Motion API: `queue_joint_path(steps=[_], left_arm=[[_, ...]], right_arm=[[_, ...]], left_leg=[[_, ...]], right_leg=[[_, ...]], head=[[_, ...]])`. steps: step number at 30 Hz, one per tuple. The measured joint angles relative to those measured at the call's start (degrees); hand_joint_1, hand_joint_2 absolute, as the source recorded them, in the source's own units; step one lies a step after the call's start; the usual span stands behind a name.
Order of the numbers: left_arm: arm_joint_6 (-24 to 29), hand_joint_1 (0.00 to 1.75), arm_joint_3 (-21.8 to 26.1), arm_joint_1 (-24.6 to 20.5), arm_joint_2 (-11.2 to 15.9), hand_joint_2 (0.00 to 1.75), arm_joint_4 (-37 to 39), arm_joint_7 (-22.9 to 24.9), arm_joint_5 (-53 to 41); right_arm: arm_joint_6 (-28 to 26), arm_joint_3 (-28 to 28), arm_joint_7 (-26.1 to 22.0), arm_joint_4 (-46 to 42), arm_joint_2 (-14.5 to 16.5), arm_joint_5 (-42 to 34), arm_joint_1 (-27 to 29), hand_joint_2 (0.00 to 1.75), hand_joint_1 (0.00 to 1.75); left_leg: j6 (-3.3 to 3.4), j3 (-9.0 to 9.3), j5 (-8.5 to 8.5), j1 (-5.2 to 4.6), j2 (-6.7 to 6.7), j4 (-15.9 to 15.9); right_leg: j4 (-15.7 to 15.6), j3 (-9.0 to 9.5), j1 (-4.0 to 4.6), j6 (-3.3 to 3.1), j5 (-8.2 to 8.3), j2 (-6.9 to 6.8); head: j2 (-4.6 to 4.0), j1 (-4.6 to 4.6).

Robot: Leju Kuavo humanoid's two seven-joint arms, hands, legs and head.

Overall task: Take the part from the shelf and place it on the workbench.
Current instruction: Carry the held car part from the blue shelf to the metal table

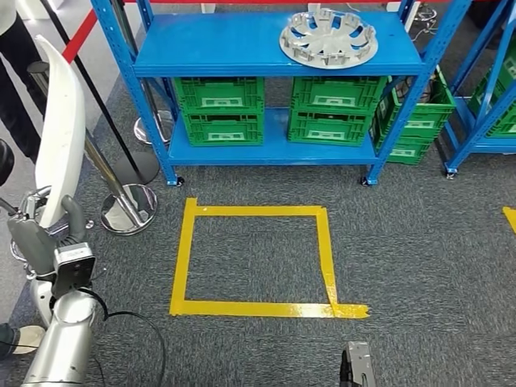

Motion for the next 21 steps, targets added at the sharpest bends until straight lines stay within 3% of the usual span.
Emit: queue_joint_path(steps=[1,3,4,5,6,8,9,10,11,13,15,16,18,19,21], left_arm=[[0.0,1.75,-0.1,-0.3,-0.1,1.75,0.0,0.0,0.0],[0.0,1.75,-0.4,-0.9,-0.3,1.75,0.2,0.3,-0.2],[0.0,1.75,-0.6,-1.2,-0.3,1.75,0.4,0.7,-0.3],[0.0,1.75,-0.9,-1.6,-0.3,1.75,0.6,1.1,-0.4],[0.0,1.75,-1.3,-2.0,-0.4,1.75,0.8,1.7,-0.5],[0.0,1.75,-2.1,-2.8,-0.4,1.75,1.3,2.4,-0.6],[0.0,1.75,-2.4,-3.1,-0.4,1.75,1.5,2.6,-0.6],[0.0,1.75,-2.7,-3.3,-0.4,1.75,1.7,2.7,-0.6],[0.0,1.75,-2.9,-3.4,-0.4,1.75,1.9,2.8,-0.6],[0.0,1.75,-3.2,-3.8,-0.4,1.75,2.1,2.8,-0.5],[0.0,1.75,-3.4,-4.3,-0.4,1.75,2.2,2.8,-0.5],[0.0,1.75,-3.5,-4.5,-0.4,1.75,2.2,2.8,-0.4],[0.0,1.75,-3.7,-4.9,-0.5,1.75,2.4,2.6,-0.1],[0.0,1.75,-3.9,-5.1,-0.6,1.75,2.5,2.6,0.0],[0.0,1.75,-4.2,-5.3,-0.8,1.75,2.6,2.6,0.1]], right_arm=[[0.0,-0.1,0.0,0.0,0.0,-0.1,0.1,0.00,0.00],[0.0,-0.5,0.1,0.0,-0.1,-0.2,0.4,0.00,0.00],[0.2,-0.7,0.2,0.0,-0.1,-0.4,0.5,0.00,0.00],[0.3,-0.8,0.3,0.0,-0.2,-0.6,0.5,0.00,0.00],[0.4,-1.0,0.4,0.0,-0.2,-0.8,0.3,0.00,0.00],[0.5,-1.3,0.4,0.0,-0.2,-1.0,-0.3,0.00,0.00],[0.5,-1.5,0.4,0.0,-0.2,-1.0,-0.6,0.00,0.00],[0.5,-1.6,0.4,0.0,-0.3,-1.1,-0.7,0.00,0.00],[0.5,-1.8,0.4,0.0,-0.3,-1.1,-0.8,0.00,0.00],[0.5,-2.1,0.4,-0.1,-0.3,-1.2,-0.9,0.00,0.00],[0.5,-2.3,0.4,-0.1,-0.3,-1.3,-1.0,0.00,0.00],[0.5,-2.3,0.4,-0.1,-0.3,-1.4,-1.0,0.00,0.00],[0.4,-2.4,0.3,-0.1,-0.3,-1.4,-1.0,0.00,0.00],[0.3,-2.5,0.3,-0.1,-0.3,-1.5,-0.9,0.00,0.00],[0.3,-2.6,0.4,-0.1,-0.3,-1.5,-0.7,0.00,0.00]], left_leg=[[-0.23,-0.41,0.65,-0.05,0.05,0.1],[-0.74,-1.03,1.58,0.06,0.01,0.1],[-1.05,-1.38,0.76,0.11,-0.06,0.6],[-1.37,-1.75,-1.01,0.20,-0.12,1.7],[-1.66,-2.29,-4.10,0.30,-0.17,4.2],[-2.02,-3.28,-9.86,0.39,-0.17,11.7],[-2.09,-3.42,-11.09,0.40,-0.17,15.3],[-2.06,-2.95,-10.58,0.40,-0.17,17.2],[-1.91,-1.64,-9.02,0.39,-0.17,17.0],[-1.26,3.45,-6.82,0.25,-0.22,11.3],[-0.55,8.97,-7.93,-0.10,-0.26,3.0],[-0.28,10.40,-8.66,-0.36,-0.27,0.4],[0.16,10.28,-8.00,-0.56,-0.19,-1.3],[0.51,9.64,-7.16,-0.51,-0.11,-1.6],[1.21,7.98,-5.42,-0.21,0.08,-2.0]], right_leg=[[-2.5,1.41,0.10,-0.17,-0.98,0.05],[-3.2,0.62,0.08,-0.79,-0.82,-0.04],[-3.1,-0.08,0.03,-1.30,-0.24,-0.16],[-3.1,-0.74,-0.04,-1.85,0.38,-0.30],[-2.9,-1.42,-0.04,-2.33,1.11,-0.40],[-2.5,-3.25,0.16,-2.85,2.66,-0.43],[-2.2,-4.42,0.27,-2.92,3.46,-0.42],[-1.8,-5.64,0.35,-2.93,4.13,-0.42],[-1.4,-6.85,0.44,-2.89,4.71,-0.42],[-0.7,-8.89,0.59,-2.65,5.79,-0.40],[-0.4,-10.04,0.67,-2.19,6.95,-0.39],[-0.5,-10.33,0.57,-1.91,7.64,-0.40],[-1.0,-10.81,0.31,-1.30,8.85,-0.41],[-0.9,-11.18,0.22,-0.96,8.37,-0.31],[1.8,-12.52,0.11,-0.27,4.07,-0.11]], head=[[0.00,-0.02],[-0.01,-0.02],[-0.01,0.00],[-0.01,-0.05],[-0.01,-0.11],[-0.01,-0.35],[0.00,-0.41],[0.00,-0.45],[-0.01,-0.46],[-0.01,-0.48],[0.00,-0.43],[0.00,-0.44],[-0.01,-0.46],[-0.01,-0.47],[-0.01,-0.23]])
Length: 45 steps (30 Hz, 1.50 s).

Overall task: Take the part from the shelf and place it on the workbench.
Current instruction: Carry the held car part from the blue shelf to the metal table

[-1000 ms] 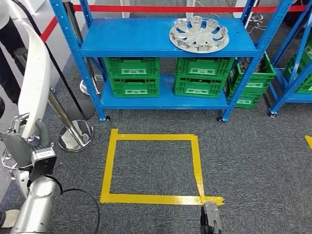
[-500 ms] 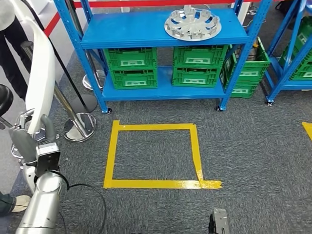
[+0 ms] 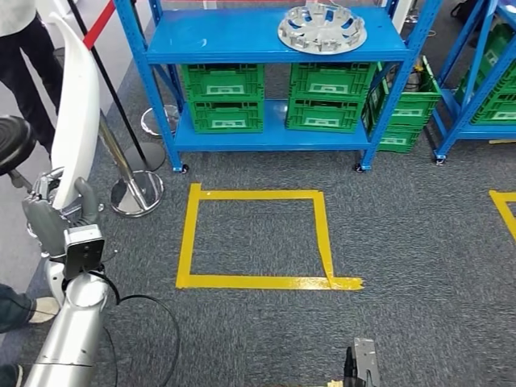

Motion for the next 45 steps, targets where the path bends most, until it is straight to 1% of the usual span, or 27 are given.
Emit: queue_joint_path(steps=[2,3,4,5,7,8,9,11,13,14,17,18,19,21,23,25,27,29,31,33,34,35,36,38,40,43,45], left_arm=[[0.0,1.75,-0.2,-0.1,-0.1,1.75,0.2,0.0,0.1],[0.0,1.75,-0.2,-0.1,-0.1,1.75,0.3,0.0,0.3],[0.0,1.75,-0.3,-0.1,-0.1,1.75,0.4,0.0,0.6],[0.0,1.75,-0.4,-0.1,-0.1,1.75,0.5,0.0,0.9],[0.0,1.75,-0.5,-0.2,-0.1,1.75,0.7,0.0,1.5],[0.0,1.75,-0.6,-0.2,0.0,1.75,0.8,0.1,1.6],[0.0,1.75,-0.7,-0.3,0.0,1.75,0.8,0.1,1.8],[0.0,1.75,-1.0,-0.6,0.1,1.75,0.8,0.3,2.0],[0.0,1.75,-1.3,-0.7,0.1,1.75,0.9,0.5,2.2],[0.0,1.75,-1.4,-0.7,0.2,1.75,1.0,0.6,2.3],[0.0,1.75,-1.5,-0.9,0.3,1.75,1.4,0.6,2.4],[0.0,1.75,-1.5,-1.0,0.4,1.75,1.5,0.7,2.5],[0.0,1.75,-1.6,-1.0,0.4,1.75,1.6,0.7,2.5],[0.0,1.75,-1.7,-1.1,0.5,1.75,1.7,0.7,2.5],[0.0,1.75,-1.8,-1.3,0.5,1.75,1.8,0.7,2.5],[0.0,1.75,-1.9,-1.5,0.6,1.75,1.9,0.7,2.4],[0.0,1.75,-1.9,-1.6,0.6,1.75,1.9,0.7,2.4],[0.0,1.75,-2.0,-1.8,0.5,1.75,1.9,0.7,2.4],[0.0,1.75,-2.2,-1.9,0.4,1.75,2.0,0.8,2.3],[0.0,1.75,-2.3,-1.8,0.4,1.75,2.1,0.8,2.3],[0.0,1.75,-2.3,-1.8,0.3,1.75,2.2,0.9,2.3],[0.0,1.75,-2.4,-1.7,0.3,1.75,2.2,0.9,2.3],[0.0,1.75,-2.4,-1.7,0.3,1.75,2.3,0.9,2.3],[0.0,1.75,-2.4,-1.6,0.3,1.75,2.3,0.9,2.1],[0.0,1.75,-2.4,-1.7,0.3,1.75,2.3,0.9,1.8],[0.0,1.75,-2.4,-1.7,0.3,1.75,2.3,0.8,1.7],[0.0,1.75,-2.4,-1.7,0.4,1.75,2.3,0.8,1.7]], right_arm=[[0.0,0.0,0.0,0.0,0.0,0.0,0.0,0.00,0.00],[0.0,-0.1,0.0,0.0,0.0,0.0,0.0,0.00,0.00],[0.0,-0.1,0.1,0.0,0.0,0.0,-0.1,0.00,0.00],[0.0,-0.2,0.1,0.0,0.0,0.1,-0.1,0.00,0.00],[-0.1,-0.2,0.2,0.0,0.0,0.2,-0.1,0.00,0.00],[-0.1,-0.2,0.2,-0.1,0.0,0.3,-0.2,0.00,0.00],[-0.1,-0.2,0.2,-0.1,0.0,0.4,-0.4,0.00,0.00],[-0.1,-0.3,0.2,-0.2,-0.1,0.5,-0.7,0.00,0.00],[-0.1,-0.3,0.4,-0.2,-0.1,0.6,-0.7,0.00,0.00],[-0.1,-0.3,0.5,-0.2,-0.1,0.6,-0.7,0.00,0.00],[0.0,-0.4,0.7,-0.2,-0.1,0.7,-0.6,0.00,0.00],[0.0,-0.4,0.7,-0.2,-0.1,0.8,-0.6,0.00,0.00],[0.0,-0.5,0.7,-0.2,-0.1,0.8,-0.6,0.00,0.00],[0.0,-0.5,0.8,-0.2,-0.1,0.8,-0.5,0.00,0.00],[0.0,-0.5,0.8,-0.2,-0.1,0.9,-0.6,0.00,0.00],[0.0,-0.6,0.8,-0.2,-0.1,0.9,-0.7,0.00,0.00],[0.0,-0.6,0.8,-0.2,-0.1,0.9,-0.7,0.00,0.00],[0.0,-0.6,0.8,-0.2,-0.1,0.9,-0.7,0.00,0.00],[0.1,-0.6,0.9,-0.2,-0.1,0.9,-0.7,0.00,0.00],[0.0,-0.7,1.2,-0.2,-0.1,0.8,-0.6,0.00,0.00],[0.0,-0.8,1.3,-0.1,-0.2,0.7,-0.5,0.00,0.00],[0.1,-1.0,1.5,-0.1,-0.2,0.5,-0.4,0.00,0.00],[0.1,-1.2,1.7,-0.1,-0.3,0.2,-0.4,0.00,0.00],[0.6,-1.9,2.0,-0.1,-0.4,-0.6,-0.4,0.00,0.00],[1.0,-2.6,2.1,-0.1,-0.4,-1.3,-0.5,0.00,0.00],[1.0,-3.3,2.3,-0.1,-0.4,-1.6,-0.2,0.00,0.00],[1.1,-3.6,2.3,-0.1,-0.4,-1.6,-0.2,0.00,0.00]], left_leg=[[0.29,-2.05,1.63,0.00,0.04,0.0],[0.23,-3.11,2.49,0.01,0.05,0.1],[0.12,-4.27,3.38,0.04,0.06,0.2],[-0.06,-5.42,4.20,0.10,0.08,0.4],[-0.58,-7.65,5.66,0.24,0.09,0.9],[-0.88,-8.57,6.17,0.23,0.08,1.3],[-1.21,-9.25,6.67,0.17,0.08,1.7],[-1.88,-9.90,7.69,0.11,0.08,2.0],[-2.58,-10.32,8.14,0.26,0.05,2.4],[-2.94,-10.75,6.86,0.36,0.00,3.5],[-3.76,-12.93,-1.05,0.58,-0.14,12.4],[-3.89,-13.49,-2.59,0.60,-0.15,15.7],[-3.91,-13.48,-2.97,0.61,-0.16,17.7],[-3.60,-10.71,-0.87,0.59,-0.18,15.5],[-2.81,-5.91,1.17,0.43,-0.26,8.2],[-2.15,-3.43,1.42,0.14,-0.33,3.7],[-1.69,-3.30,1.32,-0.01,-0.33,2.6],[-0.99,-3.35,1.70,0.25,-0.19,1.7],[-0.35,-3.66,2.29,0.51,-0.06,1.2],[-0.12,-4.27,2.71,0.51,-0.06,1.2],[-0.15,-4.54,2.90,0.50,-0.06,1.2],[-0.24,-4.76,3.07,0.51,-0.07,1.2],[-0.37,-4.90,3.21,0.53,-0.09,1.3],[-0.74,-5.14,3.35,0.47,-0.13,1.6],[-1.30,-5.70,3.54,0.26,-0.16,2.2],[-2.30,-6.40,3.95,0.27,-0.19,2.5],[-2.87,-7.30,2.18,0.39,-0.23,4.7]], right_leg=[[6.6,-1.46,-0.18,0.58,-5.96,0.06],[10.1,-1.77,-0.24,0.80,-7.13,0.05],[12.7,-1.57,-0.28,0.99,-6.74,0.05],[13.6,-0.64,-0.34,1.13,-4.90,0.05],[9.8,3.93,-0.54,1.37,-1.68,0.07],[5.2,7.59,-0.63,1.44,-2.03,0.11],[0.8,10.63,-0.67,1.22,-3.48,0.17],[-4.5,13.75,-0.51,0.30,-5.96,0.29],[-4.7,13.11,-0.49,-0.86,-5.59,0.16],[-4.6,12.74,-0.52,-1.34,-5.08,0.04],[-4.5,11.64,-0.48,-2.22,-3.42,-0.13],[-4.5,11.21,-0.41,-2.29,-2.94,-0.12],[-4.3,10.67,-0.36,-2.28,-2.53,-0.11],[-3.8,9.58,-0.23,-2.20,-2.07,-0.10],[-3.3,8.88,-0.06,-2.05,-1.95,-0.11],[-3.1,8.36,0.01,-1.56,-1.68,-0.11],[-3.1,7.97,-0.01,-0.87,-1.28,-0.11],[-2.2,7.12,0.02,-0.31,-2.12,-0.03],[2.4,4.78,-0.07,0.18,-5.23,0.07],[9.7,1.56,-0.24,0.60,-8.54,0.07],[11.9,0.60,-0.33,0.77,-9.05,0.06],[12.1,0.63,-0.41,0.89,-8.47,0.05],[10.1,1.74,-0.51,0.96,-6.93,0.05],[2.6,5.73,-0.68,1.06,-3.36,0.05],[-2.3,8.26,-0.68,0.70,-2.10,0.15],[-2.8,8.07,-0.62,-0.48,-1.85,0.24],[-2.8,7.81,-0.78,-1.30,-1.35,0.16]], head=[[0.01,0.26],[0.00,0.27],[0.01,0.28],[0.01,0.28],[0.01,0.27],[0.01,0.30],[0.01,0.32],[0.01,0.35],[0.00,0.35],[0.00,0.29],[0.00,0.00],[0.00,-0.04],[0.01,-0.06],[0.01,-0.07],[0.00,-0.02],[0.01,-0.03],[0.01,-0.11],[0.01,-0.05],[0.01,0.15],[0.01,0.27],[0.01,0.26],[0.01,0.28],[0.01,0.28],[0.01,0.29],[0.01,0.25],[0.01,0.19],[0.01,0.04]])
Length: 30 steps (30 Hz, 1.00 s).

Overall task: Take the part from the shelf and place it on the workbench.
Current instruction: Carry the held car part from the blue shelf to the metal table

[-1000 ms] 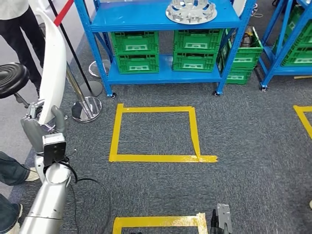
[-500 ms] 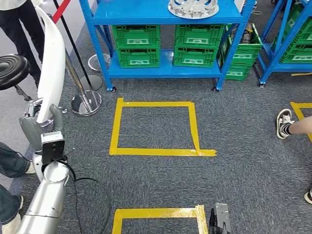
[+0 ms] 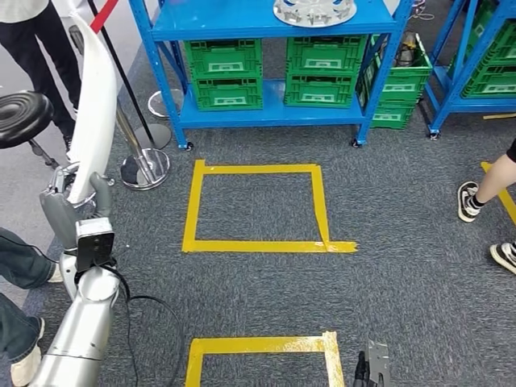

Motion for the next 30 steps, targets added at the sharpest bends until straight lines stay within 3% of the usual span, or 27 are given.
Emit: queue_joint_path(steps=[3,4,5,6,9,11,14,18,27,29,30], left_arm=[[0.0,1.75,0.0,0.1,0.1,1.75,0.0,0.0,0.0],[0.0,1.75,0.0,0.2,0.1,1.75,0.0,0.0,0.0],[0.0,1.75,0.0,0.2,0.1,1.75,0.1,0.0,0.0],[0.0,1.75,0.0,0.3,0.1,1.75,0.1,0.0,0.0],[0.0,1.75,0.0,0.2,0.2,1.75,0.1,0.0,0.0],[0.0,1.75,0.0,0.1,0.2,1.75,0.1,0.0,0.0],[0.0,1.75,0.0,0.2,0.1,1.75,0.1,0.0,0.0],[0.0,1.75,0.1,0.2,0.2,1.75,0.1,0.0,-0.1],[0.0,1.75,0.1,0.2,0.6,1.75,0.1,0.2,-0.2],[0.0,1.75,0.1,0.1,0.6,1.75,0.1,0.3,-0.2],[0.0,1.75,0.1,0.1,0.5,1.75,0.1,0.3,-0.2]], right_arm=[[0.0,-0.4,0.0,0.0,0.0,0.0,0.0,0.00,0.00],[0.1,-0.4,0.0,0.0,0.0,0.0,0.1,0.00,0.00],[0.1,-0.5,0.0,0.0,0.0,0.0,0.1,0.00,0.00],[0.1,-0.5,0.0,0.0,0.0,0.0,0.1,0.00,0.00],[0.1,-0.6,0.0,0.0,0.0,0.0,0.1,0.00,0.00],[0.1,-0.6,-0.1,0.0,0.0,0.0,0.0,0.00,0.00],[0.1,-0.7,-0.1,0.0,0.0,-0.3,0.1,0.00,0.00],[0.1,-1.9,0.2,0.0,0.0,-2.0,0.0,0.00,0.00],[-0.1,-4.7,0.7,0.0,-0.2,-2.8,0.0,0.00,0.00],[-0.1,-4.9,0.7,0.0,-0.2,-2.7,0.0,0.00,0.00],[-0.1,-5.0,0.7,0.0,-0.3,-2.7,0.0,0.00,0.00]], left_leg=[[-0.61,-3.99,-5.91,0.11,-0.02,10.6],[-0.64,-4.93,-6.97,0.13,-0.02,13.4],[-0.56,-4.95,-6.95,0.13,-0.02,14.3],[-0.37,-3.82,-5.85,0.12,-0.02,12.8],[0.71,2.42,-1.34,-0.14,-0.06,1.6],[1.05,3.94,-0.96,-0.32,-0.07,-2.0],[0.75,3.70,-0.99,-0.38,-0.10,-2.5],[1.00,3.49,-0.88,-0.55,-0.11,-2.3],[2.57,2.87,-0.26,-0.97,-0.11,-2.2],[3.18,2.99,0.32,-0.67,0.02,-2.9],[3.45,2.97,0.60,-0.49,0.06,-3.2]], right_leg=[[0.0,-0.61,0.08,-0.72,0.50,-0.05],[0.0,-0.81,0.16,-0.80,0.62,-0.06],[0.0,-0.96,0.23,-0.84,0.73,-0.07],[0.0,-1.02,0.30,-0.83,0.81,-0.07],[0.1,-1.05,0.54,-0.58,0.97,-0.01],[0.2,-1.51,0.76,-0.32,1.08,-0.02],[0.4,-2.02,0.80,-0.39,1.16,-0.13],[0.1,-2.00,0.61,0.22,1.56,-0.12],[-0.5,-2.31,0.09,1.76,2.43,-0.12],[0.7,-3.07,0.11,2.09,1.28,-0.07],[3.0,-4.14,0.11,2.20,-0.31,-0.05]], head=[[-0.01,-0.21],[-0.01,-0.22],[-0.01,-0.22],[-0.01,-0.21],[-0.01,-0.18],[-0.01,-0.16],[0.00,-0.13],[-0.01,-0.14],[0.00,-0.18],[-0.01,-0.09],[-0.01,0.01]])
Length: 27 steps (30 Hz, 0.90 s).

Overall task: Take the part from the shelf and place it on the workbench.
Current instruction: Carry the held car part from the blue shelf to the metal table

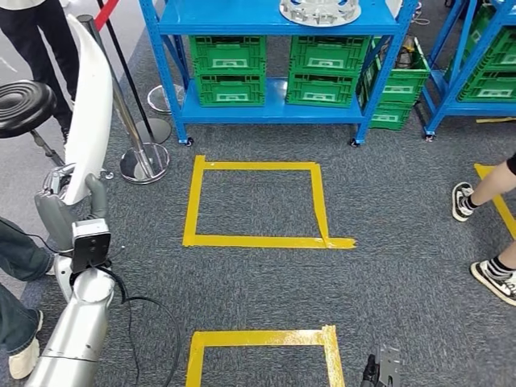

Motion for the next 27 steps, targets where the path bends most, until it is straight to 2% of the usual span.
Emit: queue_joint_path(steps=[2,3,4,5,6,8,9,10,11,12,14,16,18,19,20,21,22,24,26,27], left_arm=[[0.0,1.75,0.1,0.0,0.0,1.75,0.0,0.0,-0.1],[0.0,1.75,0.1,0.1,0.0,1.75,0.0,0.0,-0.1],[0.0,1.75,0.1,0.2,0.1,1.75,0.0,0.1,-0.2],[0.0,1.75,0.1,0.3,0.1,1.75,0.0,0.1,-0.2],[0.0,1.75,0.1,0.3,0.1,1.75,0.0,0.1,-0.3],[0.0,1.75,0.2,0.2,0.0,1.75,0.0,0.2,-0.4],[0.0,1.75,0.2,0.2,0.0,1.75,0.0,0.2,-0.4],[0.0,1.75,0.2,0.1,0.0,1.75,0.0,0.2,-0.5],[0.0,1.75,0.2,0.1,0.1,1.75,0.0,0.3,-0.5],[0.0,1.75,0.2,0.2,0.1,1.75,0.0,0.3,-0.6],[0.0,1.75,0.2,0.2,0.2,1.75,0.0,0.4,-0.8],[0.0,1.75,0.2,0.2,0.3,1.75,0.0,0.5,-1.0],[0.0,1.75,0.2,0.3,0.3,1.75,0.0,0.5,-1.1],[0.0,1.75,0.3,0.4,0.3,1.75,0.0,0.5,-1.1],[0.0,1.75,0.3,0.5,0.3,1.75,0.0,0.6,-1.1],[0.0,1.75,0.3,0.5,0.3,1.75,0.0,0.6,-1.1],[0.0,1.75,0.4,0.5,0.3,1.75,0.0,0.6,-1.1],[0.0,1.75,0.5,0.4,0.3,1.75,-0.1,0.6,-1.3],[0.0,1.75,0.5,0.2,0.2,1.75,-0.1,0.6,-1.4],[0.0,1.75,0.5,0.2,0.2,1.75,-0.1,0.6,-1.5]], right_arm=[[0.0,-0.2,0.1,0.0,-0.1,0.1,0.1,0.00,0.00],[0.0,-0.2,0.1,0.0,-0.1,0.2,0.1,0.00,0.00],[-0.1,-0.2,0.2,0.0,-0.1,0.3,0.2,0.00,0.00],[-0.1,-0.2,0.3,0.0,-0.2,0.5,0.2,0.00,0.00],[-0.2,-0.2,0.4,0.0,-0.2,0.7,0.2,0.00,0.00],[-0.3,-0.2,0.4,0.0,-0.2,1.1,0.2,0.00,0.00],[-0.3,-0.3,0.4,0.0,-0.2,1.2,0.2,0.00,0.00],[-0.4,-0.3,0.5,0.1,-0.2,1.4,0.2,0.00,0.00],[-0.5,-0.3,0.5,0.1,-0.2,1.6,0.2,0.00,0.00],[-0.7,-0.3,0.6,0.1,-0.2,1.8,0.2,0.00,0.00],[-1.1,-0.4,0.7,0.1,-0.2,2.2,0.1,0.00,0.00],[-1.5,-0.5,0.7,0.1,-0.2,2.6,0.1,0.00,0.00],[-1.9,-0.7,0.7,0.1,-0.2,2.8,0.2,0.00,0.00],[-2.1,-0.8,0.7,0.1,-0.2,2.9,0.2,0.00,0.00],[-2.2,-0.9,0.7,0.1,-0.2,3.0,0.2,0.00,0.00],[-2.2,-1.0,0.7,0.1,-0.2,3.0,0.2,0.00,0.00],[-2.2,-1.1,0.7,0.1,-0.2,3.1,0.1,0.00,0.00],[-2.2,-1.2,0.6,0.1,-0.2,3.1,0.1,0.00,0.00],[-2.2,-1.2,0.6,0.1,-0.2,3.2,0.1,0.00,0.00],[-2.2,-1.2,0.6,0.1,-0.2,3.2,0.1,0.00,0.00]], left_leg=[[0.17,-0.38,0.29,0.04,-0.15,-0.1],[0.09,-0.59,0.41,0.06,-0.35,-0.1],[-0.04,-0.77,0.54,0.10,-0.63,0.0],[-0.21,-0.90,0.65,0.17,-0.98,0.0],[-0.43,-0.99,0.73,0.29,-1.42,0.1],[-1.06,-1.31,0.73,0.43,-2.35,0.7],[-1.47,-1.63,0.79,0.46,-2.83,1.0],[-1.90,-1.98,0.93,0.47,-3.31,1.2],[-2.34,-2.29,1.16,0.49,-3.81,1.3],[-2.71,-2.49,1.43,0.60,-4.31,1.3],[-3.36,-3.10,0.71,0.69,-3.69,2.2],[-3.86,-5.27,-2.49,0.71,-1.86,7.4],[-4.17,-8.37,-5.98,0.79,-1.06,15.1],[-4.19,-9.14,-6.57,0.80,-0.98,17.3],[-4.10,-8.89,-6.13,0.79,-0.90,17.3],[-3.89,-7.57,-4.77,0.74,-0.69,15.2],[-3.54,-5.45,-2.95,0.61,0.00,11.4],[-2.69,-1.65,-0.92,-0.10,2.55,4.3],[-2.16,-0.45,-0.98,-0.67,4.17,1.6],[-2.07,-0.50,-0.99,-0.69,4.08,1.4]], right_leg=[[7.3,-3.17,-0.09,0.19,-4.06,0.00],[10.6,-4.54,-0.14,0.29,-5.39,-0.01],[12.3,-5.10,-0.20,0.39,-5.69,0.00],[11.9,-4.63,-0.26,0.47,-4.96,0.02],[9.1,-2.95,-0.38,0.51,-3.27,0.20],[1.3,1.37,-0.76,0.64,-0.53,1.99],[-1.3,2.93,-0.90,0.56,0.01,2.89],[-2.5,3.61,-0.92,0.40,-0.08,3.55],[-2.5,3.77,-0.80,0.07,-0.24,3.58],[-2.4,3.74,-0.77,-0.37,-0.09,3.05],[-2.5,3.66,-0.80,-1.24,0.24,2.02],[-2.6,3.60,-0.77,-1.89,0.42,0.79],[-2.5,3.46,-0.56,-2.15,0.42,-0.52],[-2.5,3.40,-0.47,-2.18,0.42,-1.20],[-2.5,3.37,-0.39,-2.21,0.41,-1.88],[-2.5,3.41,-0.32,-2.23,0.39,-2.56],[-2.5,3.50,-0.24,-2.23,0.34,-3.19],[-2.5,3.58,0.10,-2.02,0.17,-4.33],[-2.4,3.49,0.39,-1.72,0.03,-5.08],[-2.4,3.44,0.43,-1.64,0.01,-5.24]], head=[[0.00,0.14],[0.00,0.15],[-0.01,0.15],[0.00,0.16],[0.00,0.16],[0.00,0.19],[0.00,0.14],[0.00,0.12],[0.01,0.08],[0.01,0.04],[0.01,-0.15],[0.00,-0.51],[0.00,-0.68],[0.00,-0.69],[0.00,-0.69],[0.00,-0.69],[0.00,-0.69],[0.01,-0.68],[0.01,-0.66],[0.01,-0.66]])
